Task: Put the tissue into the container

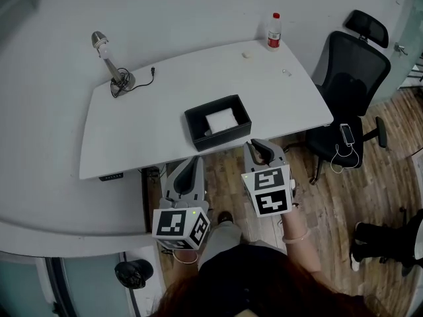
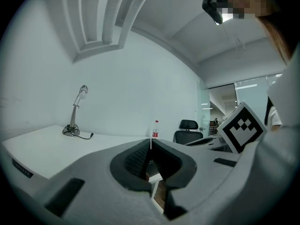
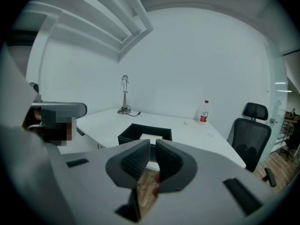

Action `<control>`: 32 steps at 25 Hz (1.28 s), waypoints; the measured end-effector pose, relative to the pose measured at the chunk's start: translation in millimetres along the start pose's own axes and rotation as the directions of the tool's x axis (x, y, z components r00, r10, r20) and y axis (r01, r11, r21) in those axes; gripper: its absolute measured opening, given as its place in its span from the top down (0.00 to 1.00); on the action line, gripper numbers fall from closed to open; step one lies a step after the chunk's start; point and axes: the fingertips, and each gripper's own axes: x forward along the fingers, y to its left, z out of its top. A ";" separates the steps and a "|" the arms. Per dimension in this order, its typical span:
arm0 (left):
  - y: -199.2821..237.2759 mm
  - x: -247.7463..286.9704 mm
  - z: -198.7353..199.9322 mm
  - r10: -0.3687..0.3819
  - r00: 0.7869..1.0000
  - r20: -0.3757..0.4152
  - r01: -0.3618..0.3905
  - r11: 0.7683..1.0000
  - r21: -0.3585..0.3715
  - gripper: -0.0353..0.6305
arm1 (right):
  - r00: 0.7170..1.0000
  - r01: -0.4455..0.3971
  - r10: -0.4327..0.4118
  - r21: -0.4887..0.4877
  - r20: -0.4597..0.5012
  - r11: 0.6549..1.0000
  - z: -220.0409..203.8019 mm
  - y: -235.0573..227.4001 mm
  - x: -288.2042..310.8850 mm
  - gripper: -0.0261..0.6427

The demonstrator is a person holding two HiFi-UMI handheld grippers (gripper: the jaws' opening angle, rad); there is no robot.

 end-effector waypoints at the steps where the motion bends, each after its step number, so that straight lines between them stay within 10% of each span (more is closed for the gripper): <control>1: -3.2 -3.3 -0.1 0.004 1.000 0.001 -0.004 1.000 0.002 0.90 | 1.000 -0.003 0.002 0.005 0.010 1.000 0.3 -0.4 -5.1 0.89; 32: -94.3 -108.8 -6.0 0.007 0.999 0.037 -0.010 0.997 0.083 0.91 | 0.953 -0.066 0.069 -0.020 0.296 0.998 -6.7 20.0 -158.4 0.93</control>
